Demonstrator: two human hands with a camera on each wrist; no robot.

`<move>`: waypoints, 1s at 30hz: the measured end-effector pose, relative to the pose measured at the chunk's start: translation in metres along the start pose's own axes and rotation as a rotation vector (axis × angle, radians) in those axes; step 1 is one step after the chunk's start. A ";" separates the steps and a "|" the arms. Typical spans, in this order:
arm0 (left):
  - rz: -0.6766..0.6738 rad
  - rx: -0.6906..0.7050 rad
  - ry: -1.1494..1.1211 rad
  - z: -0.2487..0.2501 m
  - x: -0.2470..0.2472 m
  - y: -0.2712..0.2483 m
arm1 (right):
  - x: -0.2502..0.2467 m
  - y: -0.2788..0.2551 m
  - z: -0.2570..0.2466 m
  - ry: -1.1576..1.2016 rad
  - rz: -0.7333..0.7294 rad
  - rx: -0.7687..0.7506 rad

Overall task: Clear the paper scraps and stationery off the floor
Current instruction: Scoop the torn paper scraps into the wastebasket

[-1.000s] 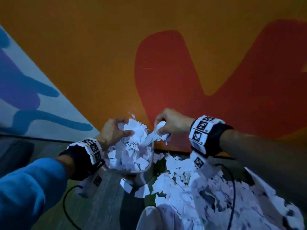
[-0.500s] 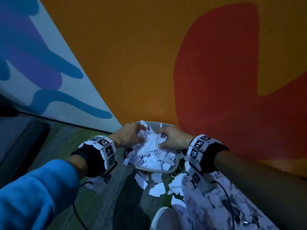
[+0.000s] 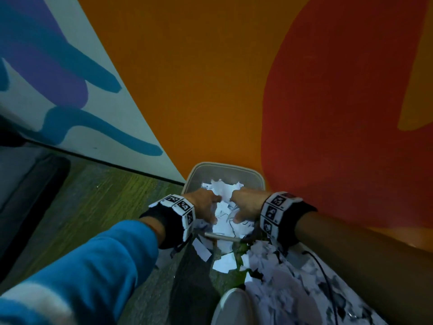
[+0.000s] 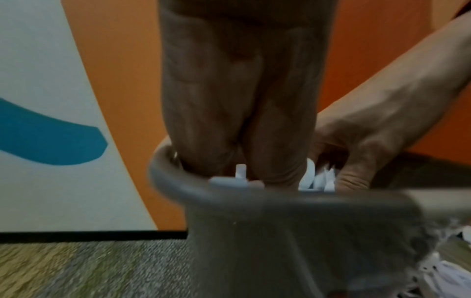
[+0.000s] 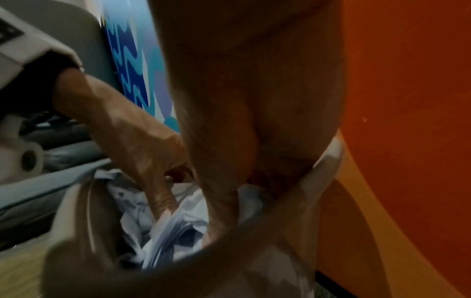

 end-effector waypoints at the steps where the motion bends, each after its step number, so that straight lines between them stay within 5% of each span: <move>1: 0.003 -0.014 0.007 0.000 0.003 0.004 | 0.006 0.007 -0.001 -0.028 -0.027 0.004; 10: 0.023 0.014 0.005 0.001 -0.014 -0.006 | -0.005 -0.002 -0.007 0.011 0.014 0.006; 19: 0.186 0.036 0.023 0.018 -0.073 -0.079 | -0.047 -0.115 -0.003 0.190 0.214 -0.015; 23: 0.247 0.142 -0.014 0.059 -0.088 -0.104 | -0.035 -0.173 0.006 0.173 0.217 0.036; 30: 0.143 0.385 0.114 0.173 -0.085 -0.098 | 0.028 -0.238 0.082 0.249 0.080 0.241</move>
Point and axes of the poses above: each hand's wrist, its own y-axis towards the middle knuckle, its own x-axis out of the palm, z = x × y, the point moved 1 cm from there along y, towards the middle knuckle, and after that the axes turned 10 degrees about y, right-handed, at the moved point
